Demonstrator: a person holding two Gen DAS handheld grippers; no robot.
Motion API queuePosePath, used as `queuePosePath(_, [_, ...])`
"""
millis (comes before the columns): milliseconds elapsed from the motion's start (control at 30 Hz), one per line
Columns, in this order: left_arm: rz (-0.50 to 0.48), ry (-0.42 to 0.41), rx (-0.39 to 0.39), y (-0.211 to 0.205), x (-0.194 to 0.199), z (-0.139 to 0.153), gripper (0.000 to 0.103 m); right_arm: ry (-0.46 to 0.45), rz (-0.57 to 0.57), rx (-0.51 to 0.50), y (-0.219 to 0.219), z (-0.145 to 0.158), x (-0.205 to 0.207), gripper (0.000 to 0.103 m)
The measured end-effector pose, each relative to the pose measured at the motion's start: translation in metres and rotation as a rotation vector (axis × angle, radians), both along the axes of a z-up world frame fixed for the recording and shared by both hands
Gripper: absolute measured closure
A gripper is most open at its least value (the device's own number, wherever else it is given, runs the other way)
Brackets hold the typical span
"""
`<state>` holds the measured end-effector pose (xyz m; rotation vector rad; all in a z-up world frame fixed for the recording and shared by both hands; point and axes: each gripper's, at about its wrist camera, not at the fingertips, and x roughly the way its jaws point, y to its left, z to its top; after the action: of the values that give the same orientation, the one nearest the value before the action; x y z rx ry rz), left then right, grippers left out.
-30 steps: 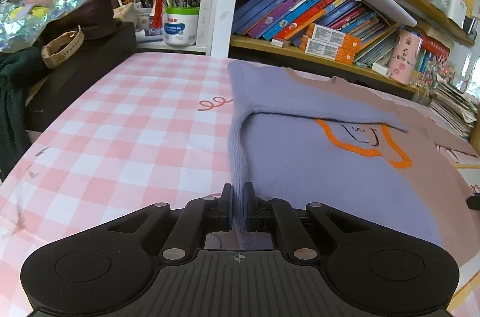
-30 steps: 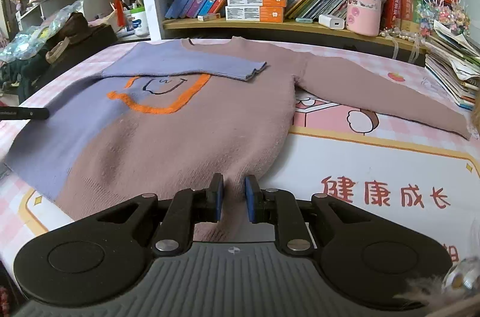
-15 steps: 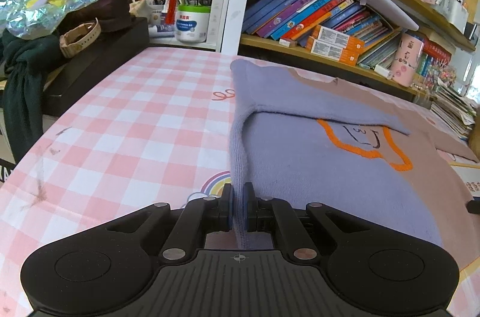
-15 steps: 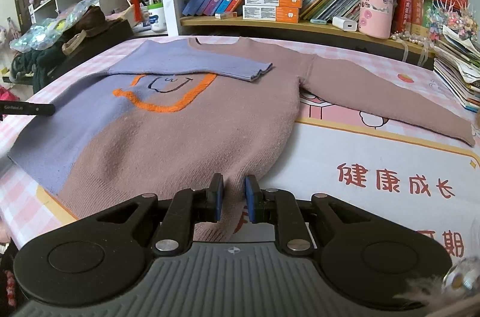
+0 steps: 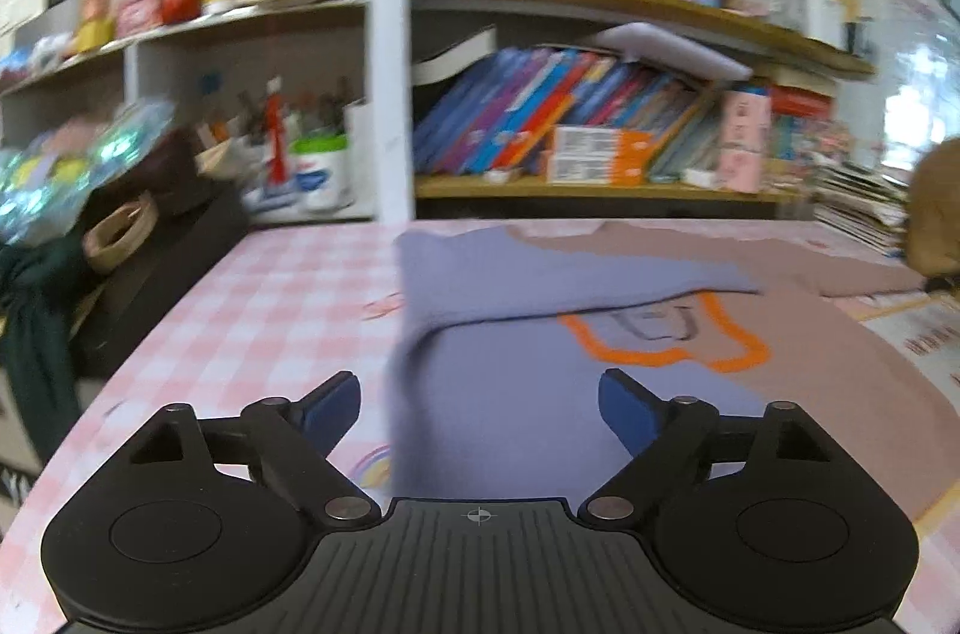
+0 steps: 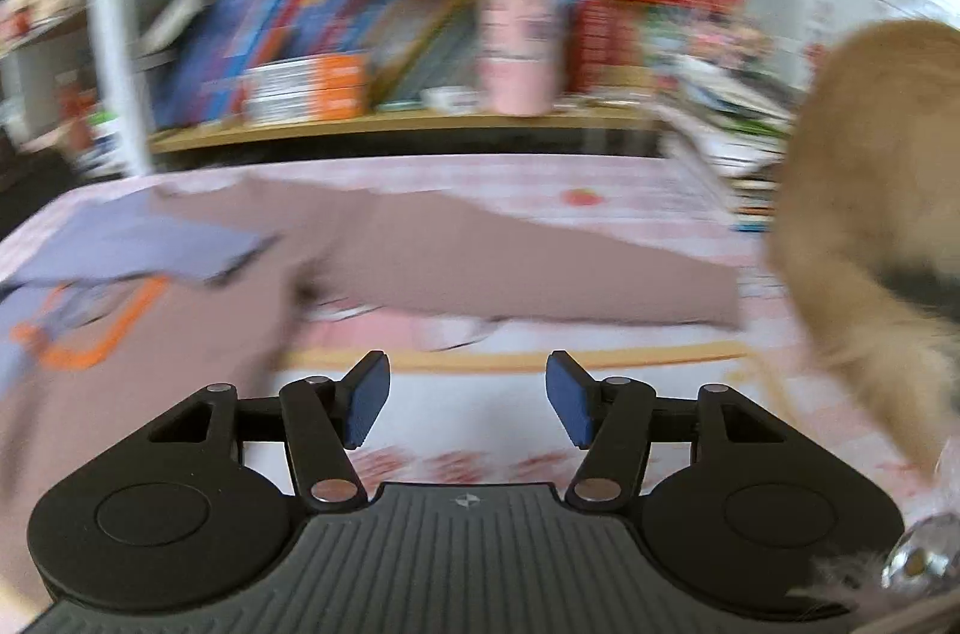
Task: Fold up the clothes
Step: 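Move the right gripper to the mauve sleeve cuff and grasp it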
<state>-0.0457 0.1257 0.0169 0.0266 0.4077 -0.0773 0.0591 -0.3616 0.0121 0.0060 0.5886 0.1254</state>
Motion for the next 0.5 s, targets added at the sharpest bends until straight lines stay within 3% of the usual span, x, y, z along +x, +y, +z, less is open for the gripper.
queuePosePath(167, [-0.065, 0.016, 0.035, -0.013, 0.009, -0.008, 0.006, 0.060, -0.147, 0.012, -0.053, -0.007, 0.041, 0.044])
queuePosePath(300, [-0.096, 0.030, 0.068, -0.020, 0.012, -0.013, 0.002, 0.106, -0.250, 0.102, -0.089, -0.014, 0.069, 0.044])
queuePosePath(500, [-0.122, 0.046, 0.085, -0.023, 0.014, -0.016, 0.001, 0.154, -0.337, 0.213, -0.111, -0.022, 0.099, 0.045])
